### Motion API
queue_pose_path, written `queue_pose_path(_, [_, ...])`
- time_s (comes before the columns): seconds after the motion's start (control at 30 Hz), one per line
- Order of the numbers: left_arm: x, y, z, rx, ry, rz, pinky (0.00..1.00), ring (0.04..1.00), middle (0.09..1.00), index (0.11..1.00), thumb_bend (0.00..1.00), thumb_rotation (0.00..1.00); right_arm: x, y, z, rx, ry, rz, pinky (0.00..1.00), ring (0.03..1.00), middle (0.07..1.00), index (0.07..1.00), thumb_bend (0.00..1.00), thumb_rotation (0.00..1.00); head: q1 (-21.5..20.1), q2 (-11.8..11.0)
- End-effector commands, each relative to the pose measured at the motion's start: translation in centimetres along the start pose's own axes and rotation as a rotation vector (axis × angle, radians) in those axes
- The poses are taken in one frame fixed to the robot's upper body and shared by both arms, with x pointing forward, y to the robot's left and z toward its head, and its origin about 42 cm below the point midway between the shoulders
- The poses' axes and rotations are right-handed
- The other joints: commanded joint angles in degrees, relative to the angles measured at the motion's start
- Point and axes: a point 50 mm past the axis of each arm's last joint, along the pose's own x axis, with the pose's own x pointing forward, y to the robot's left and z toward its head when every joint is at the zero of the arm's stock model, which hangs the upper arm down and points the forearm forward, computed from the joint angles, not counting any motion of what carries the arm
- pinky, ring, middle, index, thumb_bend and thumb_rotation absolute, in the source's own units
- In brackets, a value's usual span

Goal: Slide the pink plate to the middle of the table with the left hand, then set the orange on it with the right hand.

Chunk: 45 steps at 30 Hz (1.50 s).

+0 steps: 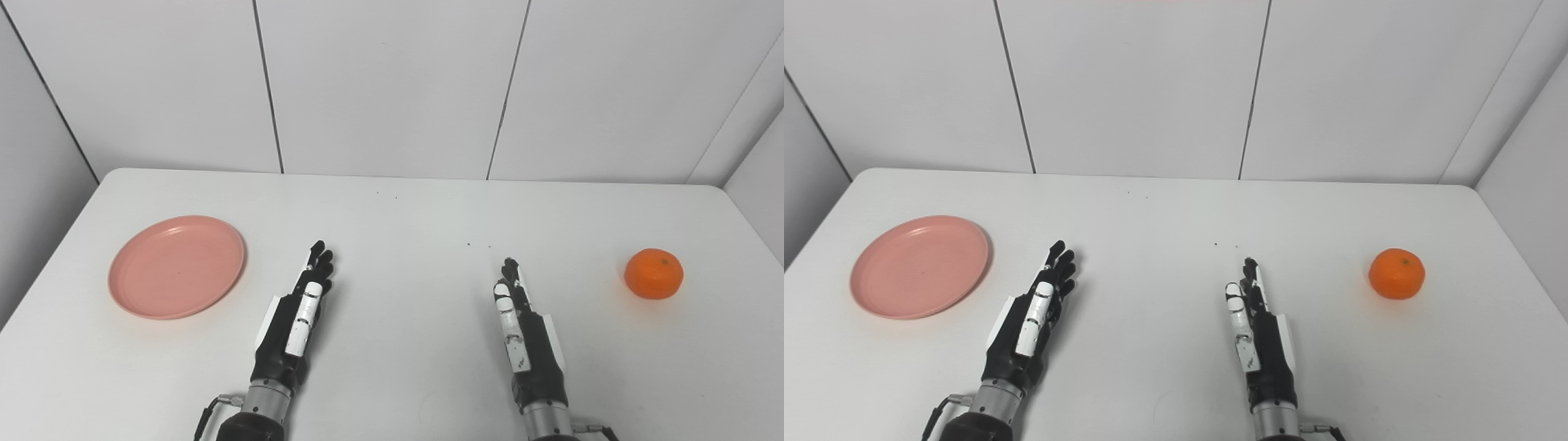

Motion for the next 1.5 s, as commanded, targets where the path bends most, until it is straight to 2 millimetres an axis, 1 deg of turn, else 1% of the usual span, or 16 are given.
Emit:
queue_pose_path(0.0, [0.29, -0.44, 1.07, -0.003, -0.061, -0.006, 1.0, 1.0, 1.0, 1.0, 0.44, 1.0, 0.2, 0.31, 1.25, 0.023, -0.089, -0.001, 0.99, 0.982, 0.992, 0.986, 0.24, 1.0, 0.02, 0.08])
queue_pose_path(0.33, [0.16, -0.47, 0.92, -0.007, -0.063, -0.007, 1.0, 1.0, 1.0, 1.0, 0.44, 1.0, 0.11, 0.31, 1.2, 0.027, -0.092, 0.001, 0.99, 0.989, 0.997, 0.989, 0.23, 1.0, 0.37, -0.6])
queue_pose_path(0.47, [0.01, -0.53, 0.87, -0.011, -0.06, -0.007, 1.0, 1.0, 1.0, 1.0, 0.43, 1.0, -0.04, 0.29, 1.06, 0.027, -0.088, 0.006, 1.0, 0.995, 1.0, 0.993, 0.23, 1.0, 0.38, -1.53])
queue_pose_path(0.63, [-0.09, -0.61, 0.71, -0.012, -0.063, -0.005, 1.0, 1.0, 1.0, 1.0, 0.42, 1.0, -0.2, 0.31, 0.94, 0.029, -0.085, 0.004, 1.0, 0.993, 1.0, 0.993, 0.23, 1.0, 0.54, -2.12])
queue_pose_path(0.83, [-0.29, -0.62, 0.43, -0.01, -0.059, -0.007, 1.0, 1.0, 1.0, 1.0, 0.44, 1.0, -0.44, 0.33, 0.74, 0.025, -0.083, 0.0, 0.99, 0.987, 1.0, 0.991, 0.24, 1.0, 0.49, -3.29])
queue_pose_path(1.1, [-0.44, -0.63, 0.28, -0.018, -0.056, -0.012, 1.0, 1.0, 1.0, 1.0, 0.44, 1.0, -0.6, 0.33, 0.72, 0.037, -0.082, 0.004, 0.99, 0.991, 1.0, 0.995, 0.26, 1.0, 0.67, -3.48])
queue_pose_path(1.47, [-0.33, -0.67, 0.2, -0.026, -0.055, -0.01, 1.0, 1.0, 1.0, 1.0, 0.44, 1.0, -0.65, 0.32, 0.63, 0.03, -0.086, 0.005, 1.0, 0.989, 1.0, 0.992, 0.23, 1.0, 0.73, -3.96])
